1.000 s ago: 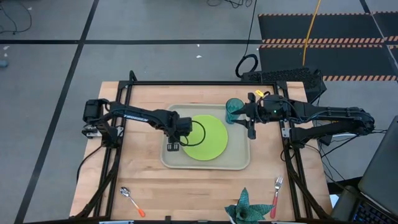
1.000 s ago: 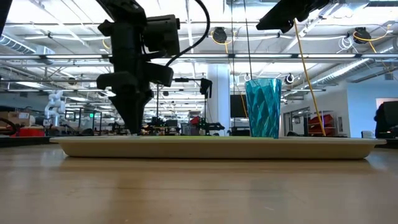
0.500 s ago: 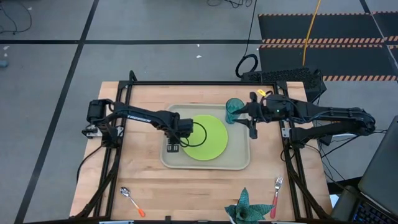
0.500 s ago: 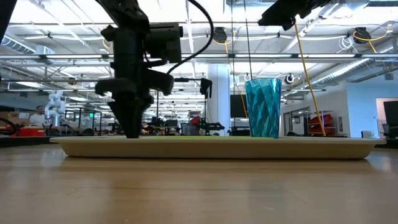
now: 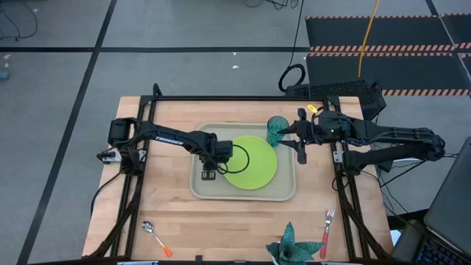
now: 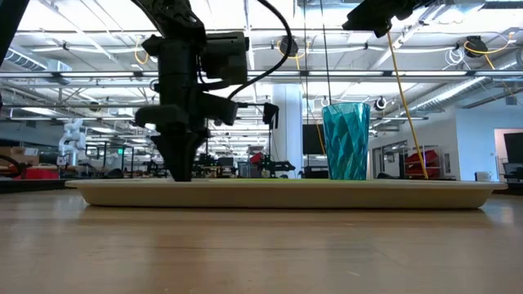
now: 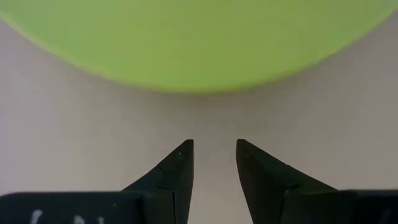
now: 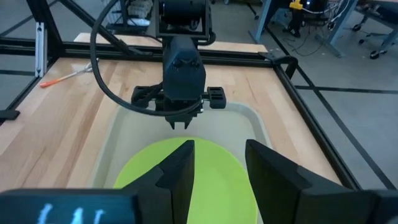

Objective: Pick and place plate/cup/fork/spoon on tray
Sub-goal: Put the light green plate on the light brown serving tray to the bottom left of the blue glass

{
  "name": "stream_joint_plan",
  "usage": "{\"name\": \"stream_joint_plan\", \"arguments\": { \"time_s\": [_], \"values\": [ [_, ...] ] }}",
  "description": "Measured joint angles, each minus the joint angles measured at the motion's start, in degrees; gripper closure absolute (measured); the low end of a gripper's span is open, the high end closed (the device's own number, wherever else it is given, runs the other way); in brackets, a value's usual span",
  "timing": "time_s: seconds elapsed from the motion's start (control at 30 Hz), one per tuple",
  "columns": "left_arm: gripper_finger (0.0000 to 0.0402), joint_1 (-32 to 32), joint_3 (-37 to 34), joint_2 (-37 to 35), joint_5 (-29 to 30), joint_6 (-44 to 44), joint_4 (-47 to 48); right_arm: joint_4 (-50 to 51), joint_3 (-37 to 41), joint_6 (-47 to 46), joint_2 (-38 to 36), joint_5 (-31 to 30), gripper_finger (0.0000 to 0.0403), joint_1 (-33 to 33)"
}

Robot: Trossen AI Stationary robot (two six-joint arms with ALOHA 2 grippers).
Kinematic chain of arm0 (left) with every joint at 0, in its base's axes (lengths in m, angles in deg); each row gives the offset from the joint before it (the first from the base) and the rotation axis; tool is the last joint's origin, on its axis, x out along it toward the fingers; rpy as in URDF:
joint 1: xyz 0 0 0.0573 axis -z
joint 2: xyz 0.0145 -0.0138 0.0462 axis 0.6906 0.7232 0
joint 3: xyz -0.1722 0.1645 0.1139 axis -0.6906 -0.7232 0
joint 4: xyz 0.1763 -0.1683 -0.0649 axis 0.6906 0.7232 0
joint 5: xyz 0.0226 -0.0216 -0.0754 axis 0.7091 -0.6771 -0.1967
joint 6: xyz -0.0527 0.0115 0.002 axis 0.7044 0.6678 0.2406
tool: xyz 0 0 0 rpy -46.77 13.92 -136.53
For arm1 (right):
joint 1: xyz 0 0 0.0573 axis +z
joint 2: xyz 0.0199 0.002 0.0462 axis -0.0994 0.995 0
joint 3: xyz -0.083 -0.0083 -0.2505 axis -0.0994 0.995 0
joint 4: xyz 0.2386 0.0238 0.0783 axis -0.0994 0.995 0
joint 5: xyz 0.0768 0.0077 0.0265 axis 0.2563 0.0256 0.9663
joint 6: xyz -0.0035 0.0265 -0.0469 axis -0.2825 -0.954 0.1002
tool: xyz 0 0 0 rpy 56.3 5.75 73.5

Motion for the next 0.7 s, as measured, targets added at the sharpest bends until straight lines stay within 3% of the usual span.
{"name": "stream_joint_plan", "arguments": {
  "time_s": [0.23,0.47,0.7],
  "values": [
    [0.0277,0.0,0.0,0.0,1.69,0.88,10.11,1.1,0.0,-0.57,-0.05,-0.84,0.0266,0.0],
    [0.0277,0.0,-0.02,-0.68,2.09,1.08,11.58,11.18,0.0,-4.03,0.02,-12.62,0.0266,-0.02],
    [0.0277,-0.61,-0.04,-0.79,1.5,5.59,11.82,19.09,0.0,-9.18,0.06,-8.24,0.0266,0.11]
  ]
}}
